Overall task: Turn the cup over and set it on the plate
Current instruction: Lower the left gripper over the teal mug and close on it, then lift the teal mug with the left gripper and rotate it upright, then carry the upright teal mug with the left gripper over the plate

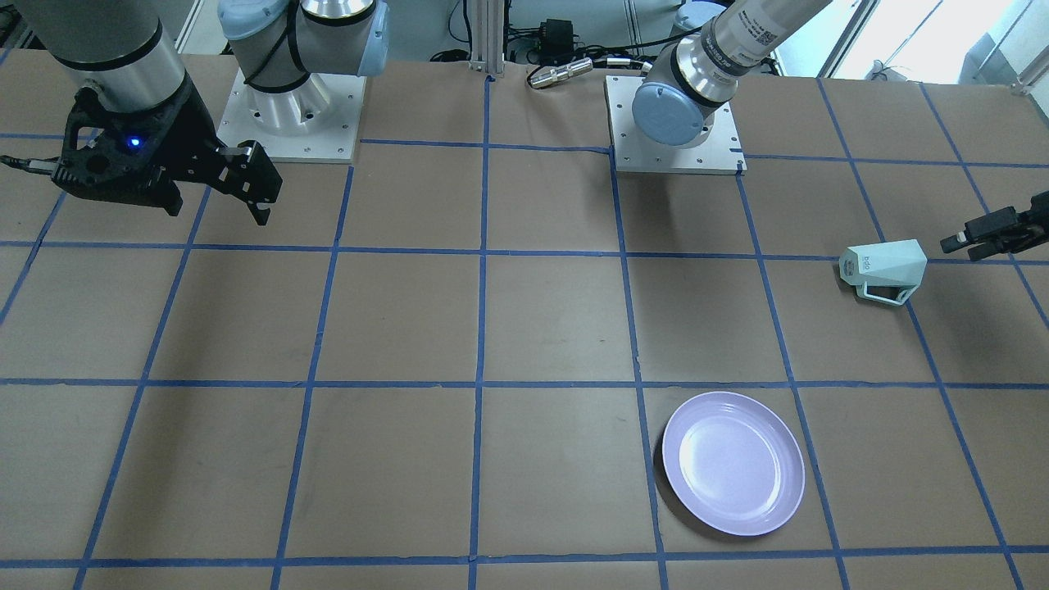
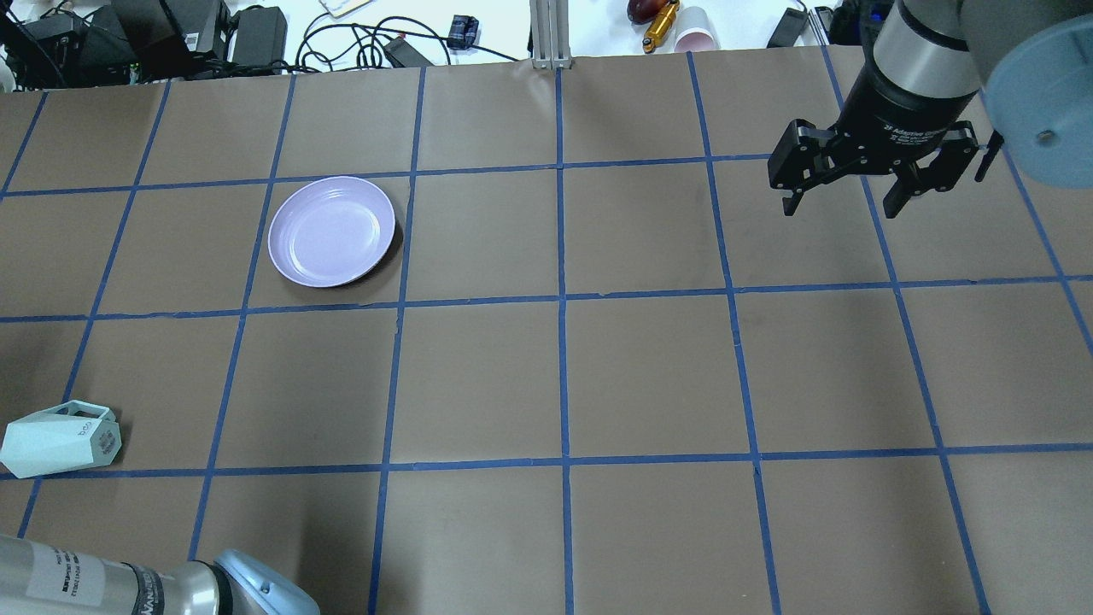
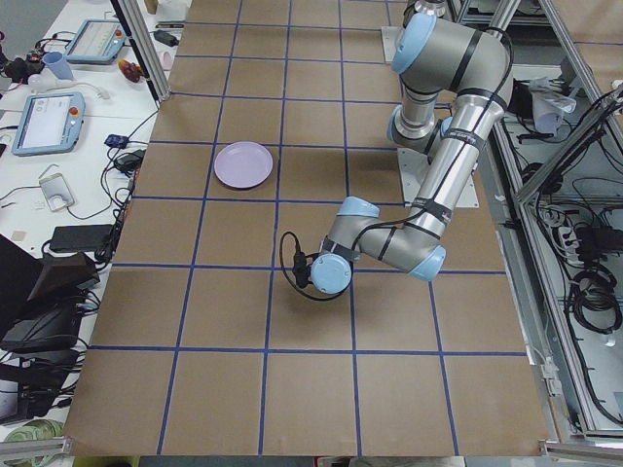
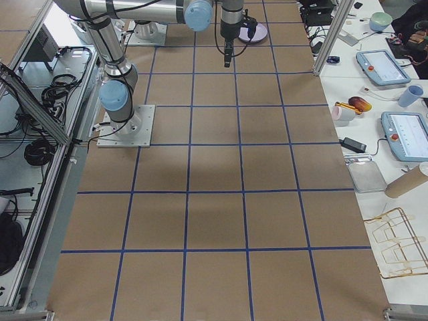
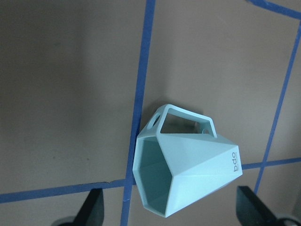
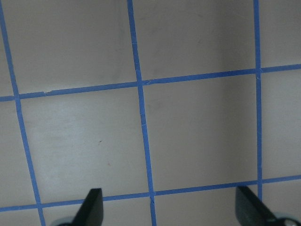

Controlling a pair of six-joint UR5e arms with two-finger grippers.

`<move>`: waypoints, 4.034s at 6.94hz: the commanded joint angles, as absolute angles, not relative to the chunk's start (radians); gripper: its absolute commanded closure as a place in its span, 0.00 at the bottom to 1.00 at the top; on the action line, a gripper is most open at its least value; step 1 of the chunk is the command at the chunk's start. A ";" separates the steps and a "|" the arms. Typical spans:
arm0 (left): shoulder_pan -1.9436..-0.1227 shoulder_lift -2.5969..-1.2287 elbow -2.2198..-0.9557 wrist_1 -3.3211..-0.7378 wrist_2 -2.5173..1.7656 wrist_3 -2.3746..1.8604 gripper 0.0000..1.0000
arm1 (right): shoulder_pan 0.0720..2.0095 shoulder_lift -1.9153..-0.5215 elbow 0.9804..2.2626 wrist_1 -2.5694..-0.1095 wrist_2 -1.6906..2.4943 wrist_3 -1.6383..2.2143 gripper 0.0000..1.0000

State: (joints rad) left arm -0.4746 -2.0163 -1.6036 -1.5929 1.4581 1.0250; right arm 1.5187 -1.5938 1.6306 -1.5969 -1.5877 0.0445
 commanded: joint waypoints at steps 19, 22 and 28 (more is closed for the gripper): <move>-0.584 -1.933 -1.602 -1.667 1.336 0.850 1.00 | 1.519 -1.594 1.631 -1.597 -1.588 0.044 0.00; -0.661 -1.881 -1.539 -1.657 1.391 0.752 1.00 | 1.519 -1.594 1.631 -1.597 -1.588 0.044 0.00; -1.048 -1.848 -1.439 -1.444 1.560 0.427 1.00 | 1.519 -1.594 1.631 -1.597 -1.588 0.044 0.00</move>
